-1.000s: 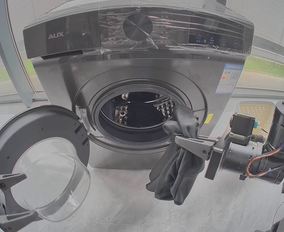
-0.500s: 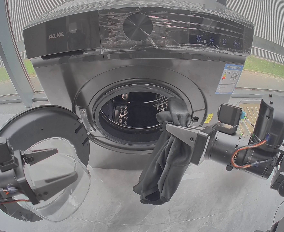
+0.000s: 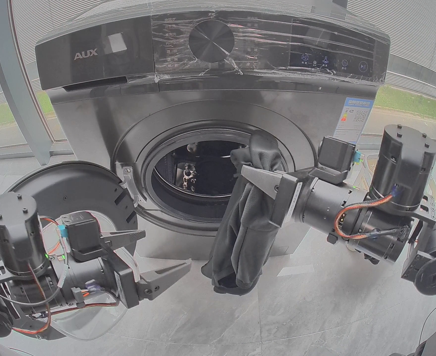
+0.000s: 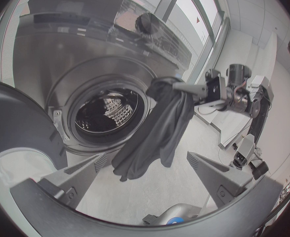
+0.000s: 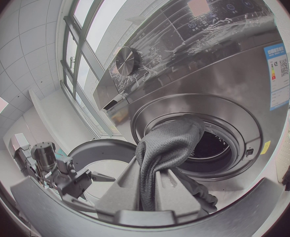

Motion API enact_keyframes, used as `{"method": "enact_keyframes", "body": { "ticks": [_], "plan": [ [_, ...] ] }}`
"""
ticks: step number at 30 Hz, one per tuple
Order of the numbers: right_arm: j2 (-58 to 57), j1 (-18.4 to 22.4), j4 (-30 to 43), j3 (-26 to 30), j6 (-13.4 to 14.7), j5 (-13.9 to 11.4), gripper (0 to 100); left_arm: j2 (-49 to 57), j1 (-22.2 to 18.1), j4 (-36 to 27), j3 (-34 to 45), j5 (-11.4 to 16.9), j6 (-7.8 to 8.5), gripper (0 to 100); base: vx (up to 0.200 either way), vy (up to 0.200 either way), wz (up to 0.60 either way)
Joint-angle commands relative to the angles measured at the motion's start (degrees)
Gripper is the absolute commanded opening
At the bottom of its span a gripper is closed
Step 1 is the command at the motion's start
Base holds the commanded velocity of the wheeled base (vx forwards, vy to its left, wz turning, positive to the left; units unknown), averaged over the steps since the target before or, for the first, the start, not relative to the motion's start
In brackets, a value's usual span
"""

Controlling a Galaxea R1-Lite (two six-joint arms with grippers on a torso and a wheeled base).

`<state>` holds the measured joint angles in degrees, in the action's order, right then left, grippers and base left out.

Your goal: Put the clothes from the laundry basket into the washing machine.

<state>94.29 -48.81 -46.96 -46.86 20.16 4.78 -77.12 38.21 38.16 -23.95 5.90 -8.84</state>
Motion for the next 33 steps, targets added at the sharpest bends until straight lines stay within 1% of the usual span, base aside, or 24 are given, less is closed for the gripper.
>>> {"method": "enact_keyframes", "body": {
  "ticks": [1, 4, 8, 14, 15, 16, 17, 20, 25, 29, 33],
  "plan": [
    [2.39, -1.20, -0.24, -3.15, 0.05, 0.76, 0, -4.09, 0.47, 0.08, -0.04, 0.43, 0.05, 100, 0.000, 0.000, 0.00],
    [3.09, -1.29, -0.24, -4.47, 0.05, 0.76, 0, -6.03, 0.91, 0.08, 0.14, 0.60, 0.05, 100, 0.000, 0.000, 0.00],
    [3.26, -1.37, -0.33, -4.56, 0.14, 0.85, 0, -9.98, 0.73, 0.60, -0.30, 0.60, 0.22, 100, 0.000, 0.000, 0.00],
    [2.91, -1.55, -0.33, -4.38, 0.14, 0.85, 0, -17.45, 0.03, 5.53, -0.39, 0.87, 0.22, 100, 0.000, 0.000, 0.00],
    [2.91, -1.55, -0.33, -4.38, 0.14, 0.85, 0, -17.45, 0.03, 5.53, -0.39, 0.87, 0.22, 100, 0.000, 0.000, 0.00],
    [2.82, -1.55, -0.33, -4.29, 0.14, 0.85, 0, -20.18, -0.32, 7.37, -0.39, 0.87, 0.31, 100, 0.000, 0.000, 0.00],
    [2.74, -1.55, -0.33, -4.29, 0.14, 0.85, 0, -20.62, -0.41, 7.72, -0.39, 0.87, 0.31, 100, 0.000, 0.000, 0.00],
    [2.56, -1.64, -0.41, -4.12, 0.14, 0.85, 0, -25.54, -0.68, 11.94, -0.30, 0.69, 0.22, 100, 0.000, 0.000, 0.00],
    [1.07, -1.73, -0.33, -3.85, 0.14, 0.85, 0, -30.11, -1.38, 14.05, 0.22, 0.69, 0.40, 100, 0.000, 0.000, 0.00],
    [0.89, -2.34, -0.33, -3.94, 0.14, 0.93, 0, -33.01, -1.20, 15.46, 0.14, 1.04, 0.40, 100, 0.000, 0.000, 0.00],
    [1.15, -2.43, -0.33, -4.12, 0.14, 0.85, 0, -35.65, -1.03, 17.39, 0.14, 1.04, 1.02, 100, 0.000, 0.000, 0.00]
  ]
}}
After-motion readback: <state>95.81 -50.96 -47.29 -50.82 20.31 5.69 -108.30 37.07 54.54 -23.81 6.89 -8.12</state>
